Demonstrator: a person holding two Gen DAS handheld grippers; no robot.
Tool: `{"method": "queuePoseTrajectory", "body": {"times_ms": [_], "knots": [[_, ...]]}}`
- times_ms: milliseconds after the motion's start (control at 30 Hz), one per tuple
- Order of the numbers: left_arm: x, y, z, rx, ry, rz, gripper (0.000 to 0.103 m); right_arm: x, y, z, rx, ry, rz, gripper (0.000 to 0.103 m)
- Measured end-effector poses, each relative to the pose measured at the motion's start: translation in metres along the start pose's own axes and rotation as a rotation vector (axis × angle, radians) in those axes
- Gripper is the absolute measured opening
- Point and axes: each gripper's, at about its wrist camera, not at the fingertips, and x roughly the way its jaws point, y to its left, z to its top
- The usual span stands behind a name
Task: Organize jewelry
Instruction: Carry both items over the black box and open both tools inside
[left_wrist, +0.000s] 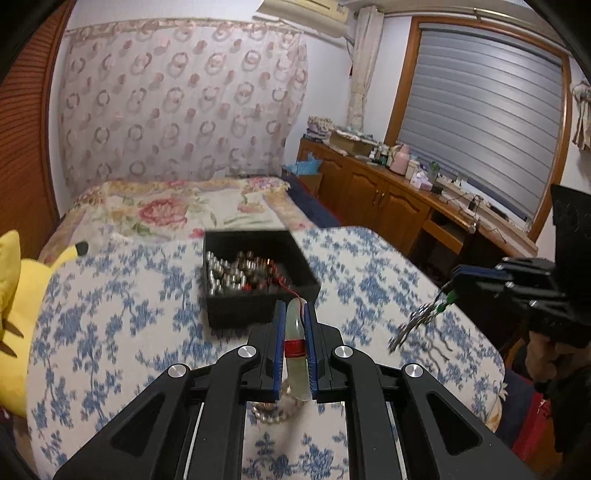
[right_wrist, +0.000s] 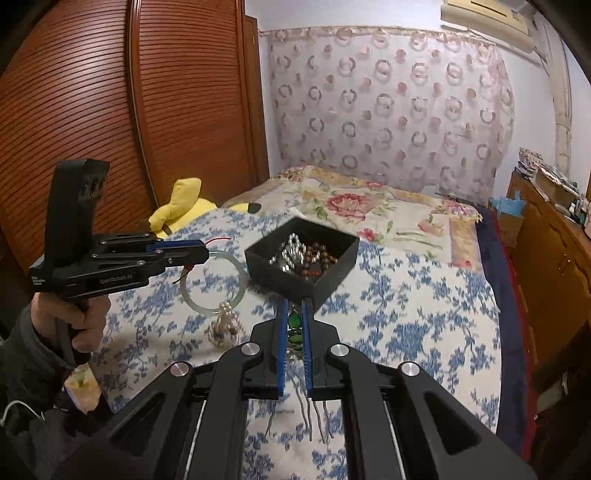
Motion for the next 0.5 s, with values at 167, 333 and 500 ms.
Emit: {"method": "queuePoseTrajectory", "body": {"times_ms": [167, 333, 500], "knots": [[0.001, 0.0, 0.033, 0.006, -0.047, -0.006, 0.009, 0.007, -0.003, 0.025, -0.02, -0.038, 0.005, 0.009], [0.004, 0.0, 0.07, 0.018, -0.083, -0.016, 0.009, 0.018, -0.011, 0.056, -0.032, -0.072, 0.017, 0.009], [0.008, -0.001, 0.095, 0.04, -0.08, -0.021, 0.009, 0.028, -0.019, 0.08, -0.039, -0.095, 0.028, 0.009]]}}
